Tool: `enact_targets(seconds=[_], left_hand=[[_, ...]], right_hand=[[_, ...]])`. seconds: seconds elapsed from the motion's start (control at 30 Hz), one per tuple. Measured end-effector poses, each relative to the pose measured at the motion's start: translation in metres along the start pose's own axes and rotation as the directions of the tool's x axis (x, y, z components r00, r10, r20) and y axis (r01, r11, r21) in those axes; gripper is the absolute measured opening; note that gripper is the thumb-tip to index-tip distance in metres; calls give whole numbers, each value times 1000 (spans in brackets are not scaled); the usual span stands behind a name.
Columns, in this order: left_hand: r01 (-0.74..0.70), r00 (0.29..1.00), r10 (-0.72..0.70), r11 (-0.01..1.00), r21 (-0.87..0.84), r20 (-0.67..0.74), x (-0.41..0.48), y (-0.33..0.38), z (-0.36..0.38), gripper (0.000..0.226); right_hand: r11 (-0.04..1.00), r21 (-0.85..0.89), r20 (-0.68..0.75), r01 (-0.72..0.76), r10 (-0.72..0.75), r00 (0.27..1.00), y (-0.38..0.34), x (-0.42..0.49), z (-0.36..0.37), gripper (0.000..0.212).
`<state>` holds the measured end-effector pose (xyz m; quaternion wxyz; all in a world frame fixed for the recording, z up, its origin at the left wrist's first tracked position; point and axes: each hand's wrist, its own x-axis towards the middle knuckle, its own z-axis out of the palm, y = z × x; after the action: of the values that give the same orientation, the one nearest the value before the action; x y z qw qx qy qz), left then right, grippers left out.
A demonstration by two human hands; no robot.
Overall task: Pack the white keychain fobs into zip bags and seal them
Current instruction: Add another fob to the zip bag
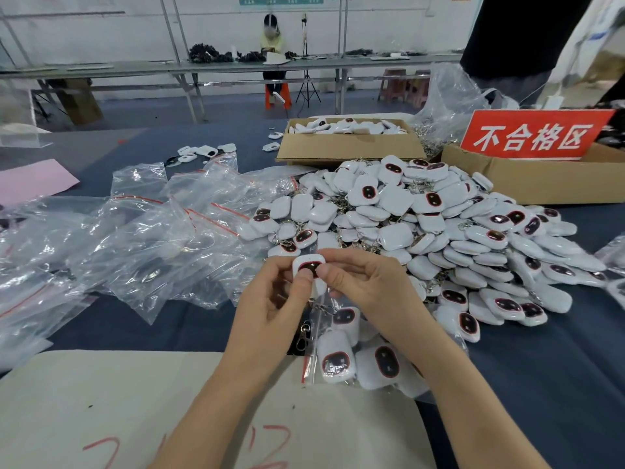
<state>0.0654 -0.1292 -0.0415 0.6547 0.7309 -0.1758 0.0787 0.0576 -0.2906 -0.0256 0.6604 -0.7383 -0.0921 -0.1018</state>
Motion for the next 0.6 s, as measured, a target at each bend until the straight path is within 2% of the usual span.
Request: enact_targets(seconds=[0.23,0.4,0.6], left_hand=[[31,999,-31,1000,-3,16,1,-2,-2,21],[31,999,-31,1000,0,38,2,-5,-4,14],[42,998,-42,999,10,53,3,-6,-5,17]], right_hand=[[1000,-26,35,-14,15,999,3,0,1,18],[999,-37,41,-9,10,999,4,-1,0,17],[999,-49,42,-15,17,999,6,0,-2,16]])
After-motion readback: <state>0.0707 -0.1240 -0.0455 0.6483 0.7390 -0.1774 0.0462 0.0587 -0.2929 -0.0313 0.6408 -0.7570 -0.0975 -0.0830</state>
